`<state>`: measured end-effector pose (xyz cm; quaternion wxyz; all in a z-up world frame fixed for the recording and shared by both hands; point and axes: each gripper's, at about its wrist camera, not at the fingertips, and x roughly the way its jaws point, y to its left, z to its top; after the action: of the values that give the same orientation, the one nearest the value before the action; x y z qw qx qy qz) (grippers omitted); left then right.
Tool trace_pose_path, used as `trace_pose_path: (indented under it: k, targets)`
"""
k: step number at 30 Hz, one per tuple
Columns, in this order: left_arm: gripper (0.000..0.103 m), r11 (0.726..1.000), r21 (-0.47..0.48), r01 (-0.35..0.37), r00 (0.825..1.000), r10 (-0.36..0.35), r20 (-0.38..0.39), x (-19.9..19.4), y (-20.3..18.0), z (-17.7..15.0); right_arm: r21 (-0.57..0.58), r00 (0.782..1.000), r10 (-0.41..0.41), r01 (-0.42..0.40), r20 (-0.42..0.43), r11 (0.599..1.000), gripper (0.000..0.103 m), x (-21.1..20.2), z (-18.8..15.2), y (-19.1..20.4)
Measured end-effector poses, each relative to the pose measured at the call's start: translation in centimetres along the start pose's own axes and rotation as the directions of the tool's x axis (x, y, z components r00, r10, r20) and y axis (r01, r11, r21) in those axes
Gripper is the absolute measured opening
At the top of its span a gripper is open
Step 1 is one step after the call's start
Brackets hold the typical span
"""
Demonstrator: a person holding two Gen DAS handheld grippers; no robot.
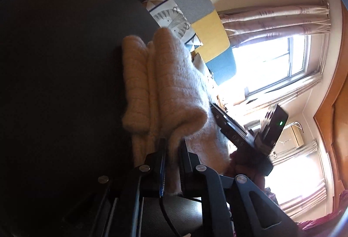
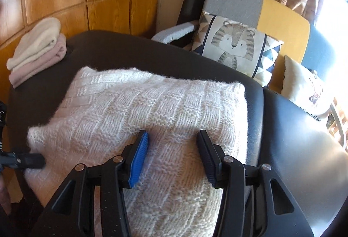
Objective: Fold clothes
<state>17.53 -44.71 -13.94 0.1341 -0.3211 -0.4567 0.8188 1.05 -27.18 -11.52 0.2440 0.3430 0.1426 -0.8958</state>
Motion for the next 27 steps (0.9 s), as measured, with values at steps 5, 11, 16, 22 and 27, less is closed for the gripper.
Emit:
trace_pose_path:
  k: [5, 11, 16, 22, 27]
  targets:
    - [0.012, 0.97, 0.239, -0.048, 0.989, 0.012, 0.147, -2.9, -6.4, 1.4, 0.135, 0.983, 0.1, -0.121, 0.154, 0.983, 0.051, -4.2, -0.9, -1.3]
    - [0.013, 0.916, 0.396, -0.061, 0.997, 0.034, 0.076, 3.4, -12.2, 5.0, 0.161, 0.989, -0.001, -0.023, 0.148, 0.987, 0.051, -6.0, -1.9, -2.0]
    - [0.013, 0.846, 0.474, -0.245, 0.966, 0.257, 0.041, 10.0, -11.7, 6.9, 0.215, 0.993, 0.016, -0.042, 0.12, 0.976, 0.051, -5.6, -1.8, -2.8]
    - [0.013, 0.846, 0.362, -0.391, 0.917, 0.39, 0.081, 8.7, -5.6, 8.7, 0.192, 0.991, 0.053, -0.077, 0.126, 0.978, 0.051, -4.1, -0.7, -2.1]
    - [0.013, 0.85, 0.389, -0.356, 0.932, 0.353, 0.081, 8.2, -4.2, 7.9, 0.172, 0.988, 0.085, -0.106, 0.127, 0.979, 0.051, -3.6, -0.1, -1.4]
